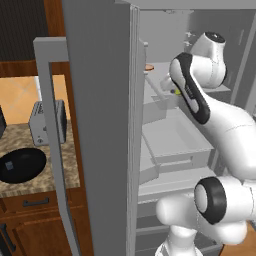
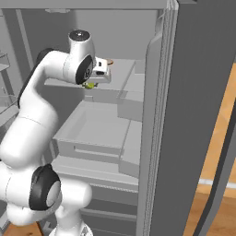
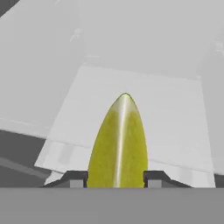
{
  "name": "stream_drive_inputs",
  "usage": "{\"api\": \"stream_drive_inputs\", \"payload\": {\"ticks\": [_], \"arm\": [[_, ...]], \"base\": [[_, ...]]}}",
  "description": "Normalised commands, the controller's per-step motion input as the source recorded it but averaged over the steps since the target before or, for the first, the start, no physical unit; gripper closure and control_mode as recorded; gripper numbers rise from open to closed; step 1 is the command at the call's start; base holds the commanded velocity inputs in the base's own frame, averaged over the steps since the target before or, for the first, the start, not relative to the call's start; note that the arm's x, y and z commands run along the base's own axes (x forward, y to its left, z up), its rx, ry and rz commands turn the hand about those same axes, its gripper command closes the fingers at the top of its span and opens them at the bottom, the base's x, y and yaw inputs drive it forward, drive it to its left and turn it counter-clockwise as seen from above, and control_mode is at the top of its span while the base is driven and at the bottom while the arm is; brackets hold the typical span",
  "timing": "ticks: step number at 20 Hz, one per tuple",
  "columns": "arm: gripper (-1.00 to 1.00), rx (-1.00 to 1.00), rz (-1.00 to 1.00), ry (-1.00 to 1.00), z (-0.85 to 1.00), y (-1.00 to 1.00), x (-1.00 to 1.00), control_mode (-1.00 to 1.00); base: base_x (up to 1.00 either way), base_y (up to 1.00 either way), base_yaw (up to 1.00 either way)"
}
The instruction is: Grab a lemon wedge from the fridge and one ice cube from the ice bowl, and put them in the glass of lemonade.
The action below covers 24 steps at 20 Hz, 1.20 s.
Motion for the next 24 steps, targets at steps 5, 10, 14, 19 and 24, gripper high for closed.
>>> {"api": "stream_drive_inputs", "payload": {"ticks": [5,10,14,19,24], "arm": [[1.00,-0.05,0.09,0.00,-0.44,-0.02,-1.00,-1.00],[1.00,-0.13,0.04,0.02,-0.91,0.00,-0.78,-1.00],[1.00,-0.15,0.00,0.08,-0.98,0.00,-0.36,-1.00],[1.00,-0.01,0.00,0.01,-0.18,0.00,-0.10,-1.00],[1.00,0.00,0.00,0.01,0.00,0.00,0.00,1.00]], "base": [[0.00,0.00,0.00],[0.00,0.00,0.00],[0.00,0.00,0.00],[0.00,0.00,0.00],[-0.07,-0.01,0.00]]}}
